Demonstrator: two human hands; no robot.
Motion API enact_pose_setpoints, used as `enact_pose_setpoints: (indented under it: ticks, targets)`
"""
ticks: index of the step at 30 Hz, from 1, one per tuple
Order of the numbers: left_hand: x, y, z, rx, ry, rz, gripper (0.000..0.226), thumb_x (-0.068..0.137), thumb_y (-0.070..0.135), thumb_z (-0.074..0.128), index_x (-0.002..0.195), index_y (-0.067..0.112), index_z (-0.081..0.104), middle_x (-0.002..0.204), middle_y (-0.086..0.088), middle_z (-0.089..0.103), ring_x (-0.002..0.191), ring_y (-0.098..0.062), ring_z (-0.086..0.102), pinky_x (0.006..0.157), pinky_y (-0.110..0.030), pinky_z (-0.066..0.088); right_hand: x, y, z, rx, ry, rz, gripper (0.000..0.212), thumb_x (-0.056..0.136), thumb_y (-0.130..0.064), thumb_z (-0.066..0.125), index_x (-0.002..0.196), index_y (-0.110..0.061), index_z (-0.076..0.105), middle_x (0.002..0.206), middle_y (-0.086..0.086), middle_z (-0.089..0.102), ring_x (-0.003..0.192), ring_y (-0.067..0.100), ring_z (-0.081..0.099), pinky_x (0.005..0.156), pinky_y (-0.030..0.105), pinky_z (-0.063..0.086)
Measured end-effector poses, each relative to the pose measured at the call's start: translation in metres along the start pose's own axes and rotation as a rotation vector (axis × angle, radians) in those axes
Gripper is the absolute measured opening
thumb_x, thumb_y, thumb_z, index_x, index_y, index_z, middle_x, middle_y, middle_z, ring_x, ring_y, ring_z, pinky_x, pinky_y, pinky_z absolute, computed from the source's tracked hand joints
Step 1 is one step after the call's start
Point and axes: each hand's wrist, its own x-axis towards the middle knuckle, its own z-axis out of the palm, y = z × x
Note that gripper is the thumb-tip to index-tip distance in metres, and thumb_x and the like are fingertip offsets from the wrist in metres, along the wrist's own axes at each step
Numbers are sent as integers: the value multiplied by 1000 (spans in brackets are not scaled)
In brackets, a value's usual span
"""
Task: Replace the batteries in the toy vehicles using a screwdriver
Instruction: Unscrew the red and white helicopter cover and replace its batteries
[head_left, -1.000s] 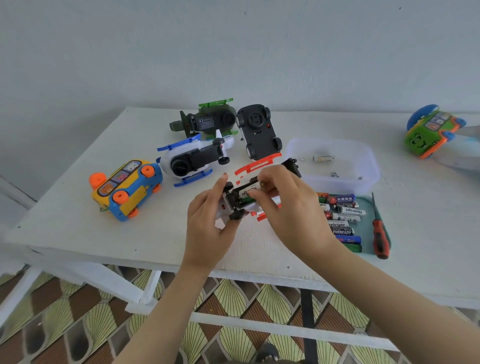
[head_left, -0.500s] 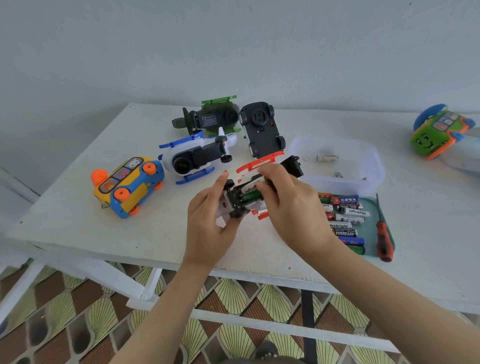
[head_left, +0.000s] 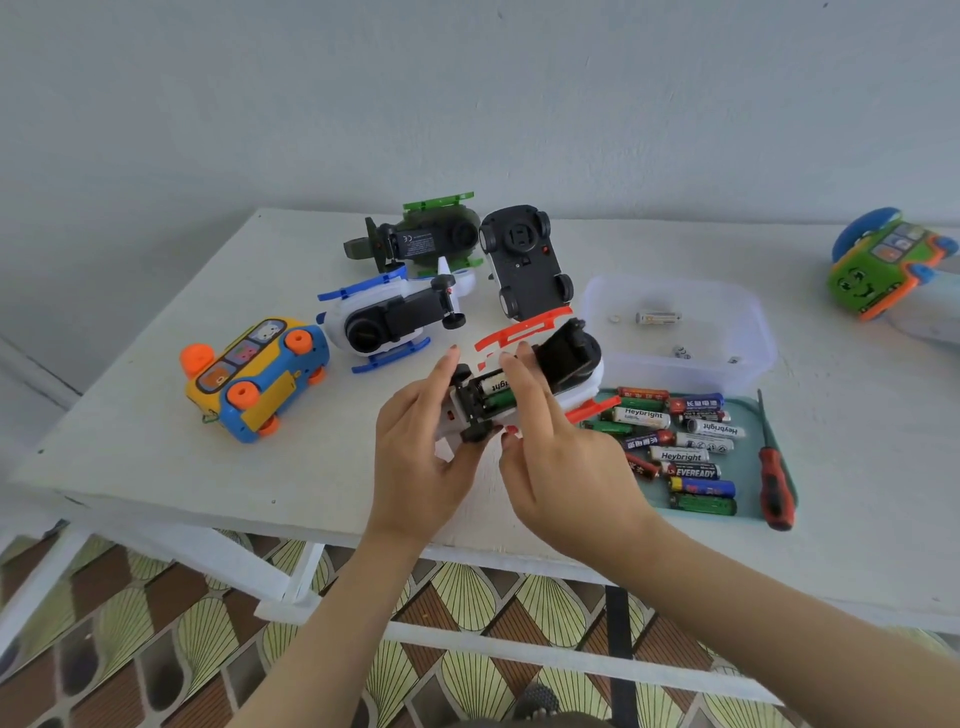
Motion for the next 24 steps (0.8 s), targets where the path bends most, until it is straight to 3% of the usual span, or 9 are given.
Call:
enact_pose_setpoints:
  ticks: [2,6,8,12,13,16,17,20,24]
  targets:
    - [1,1,0,-3,3,-10,66,85,33,61,142,15,34,117,4,57,110,-13,50,104,-8,25,0,-2,0,64,0,17,60,87,-26,37,142,-5,29,114,17,66,33,14,42,34,13,18]
    - [2,2,0,-9,13,-11,65,86,34,61,142,12,35,119,5,56,110,-13,51,104,-7,24,1,1,0,132,0,50,62,86,-21,46,144,-4,30,80,12,66,37,6,30,37,12,15]
    - [3,2,-1,-6,10,-11,65,86,35,60,142,12,35,119,3,57,110,-13,51,104,-7,25,1,3,0,161,-6,27,61,88,-23,44,144,-7,31,81,6,66,39,3,28,38,12,16]
    - [2,2,-1,-8,12,-7,65,88,40,59,142,13,34,117,5,57,110,-12,51,104,-8,25,-15,7,0,283,23,-76,43,90,-18,45,133,-17,43,133,-3,56,42,3,31,44,11,29]
    - [2,2,-1,-8,13,-6,66,89,42,58,143,13,34,117,7,56,110,-11,51,104,-9,25,-20,7,1,351,60,-54,35,90,-16,47,125,-18,49,132,-5,55,41,3,33,48,10,31]
    - [2,0,0,-7,10,3,68,87,40,61,143,13,33,119,9,53,111,-11,51,104,-9,26,-25,5,0,623,261,184,21,91,-14,51,110,-22,49,80,-8,55,40,5,35,46,13,28]
    - [2,0,0,-5,8,4,69,86,37,62,143,13,33,120,9,53,111,-11,50,104,-9,26,-21,7,-2,723,325,297,22,92,-12,53,110,-22,46,74,-5,52,40,5,35,43,16,27]
    - [2,-2,0,-2,2,12,69,85,35,63,143,12,34,118,2,59,110,-13,51,104,-10,26,1,17,-18,814,436,504,27,93,-12,58,115,-21,47,87,-3,53,43,9,38,39,21,31]
    - [2,-2,0,4,10,35,68,84,34,64,141,10,36,113,-5,63,106,-13,51,103,-10,27,17,24,-30,731,371,389,15,89,-20,63,100,-29,58,76,-8,55,44,17,39,40,26,33]
